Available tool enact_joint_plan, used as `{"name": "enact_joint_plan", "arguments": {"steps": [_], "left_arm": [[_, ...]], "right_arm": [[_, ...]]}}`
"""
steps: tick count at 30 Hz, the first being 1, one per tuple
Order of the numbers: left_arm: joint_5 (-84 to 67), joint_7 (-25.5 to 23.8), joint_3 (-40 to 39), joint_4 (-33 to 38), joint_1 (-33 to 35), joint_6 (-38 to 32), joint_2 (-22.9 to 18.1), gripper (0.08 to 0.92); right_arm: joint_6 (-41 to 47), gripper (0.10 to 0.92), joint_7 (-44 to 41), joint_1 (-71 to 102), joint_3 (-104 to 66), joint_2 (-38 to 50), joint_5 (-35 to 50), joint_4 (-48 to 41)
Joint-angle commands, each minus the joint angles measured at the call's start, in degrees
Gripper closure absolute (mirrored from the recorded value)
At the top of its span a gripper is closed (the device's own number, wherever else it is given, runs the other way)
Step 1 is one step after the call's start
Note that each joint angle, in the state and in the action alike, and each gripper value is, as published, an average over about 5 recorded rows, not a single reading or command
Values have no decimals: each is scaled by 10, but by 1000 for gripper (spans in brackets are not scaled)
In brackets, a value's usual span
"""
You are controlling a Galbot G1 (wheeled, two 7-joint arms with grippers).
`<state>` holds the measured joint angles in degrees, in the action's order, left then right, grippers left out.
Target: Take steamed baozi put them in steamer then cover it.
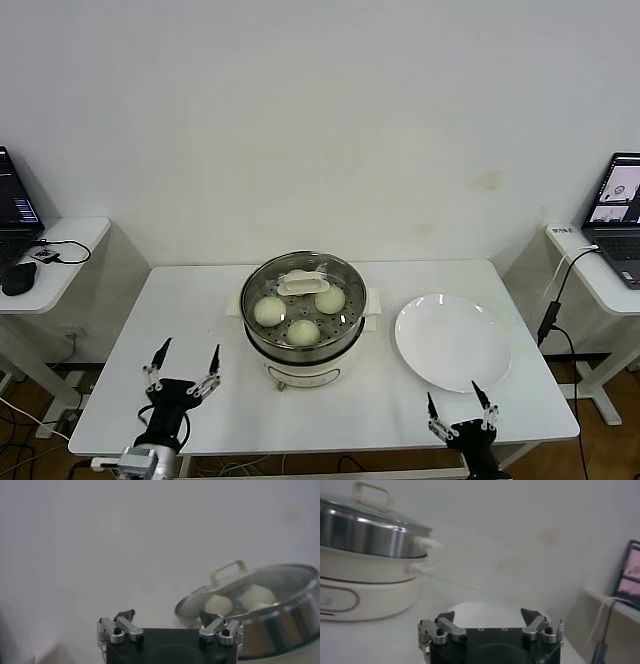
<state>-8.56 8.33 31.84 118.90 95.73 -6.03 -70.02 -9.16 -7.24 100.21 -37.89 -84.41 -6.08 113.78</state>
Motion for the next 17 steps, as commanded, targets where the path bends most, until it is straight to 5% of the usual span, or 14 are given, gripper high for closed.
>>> {"name": "enact_joint_plan", "arguments": {"steps": [1,17], "left_arm": [[-150,6,34,-35,37,-58,4,177],[-128,-22,28,-43,43,-49,4,177]], "right_arm": [[17,203,-19,18,19,10,24,25],[26,202,-25,23,21,0,35,31]]}}
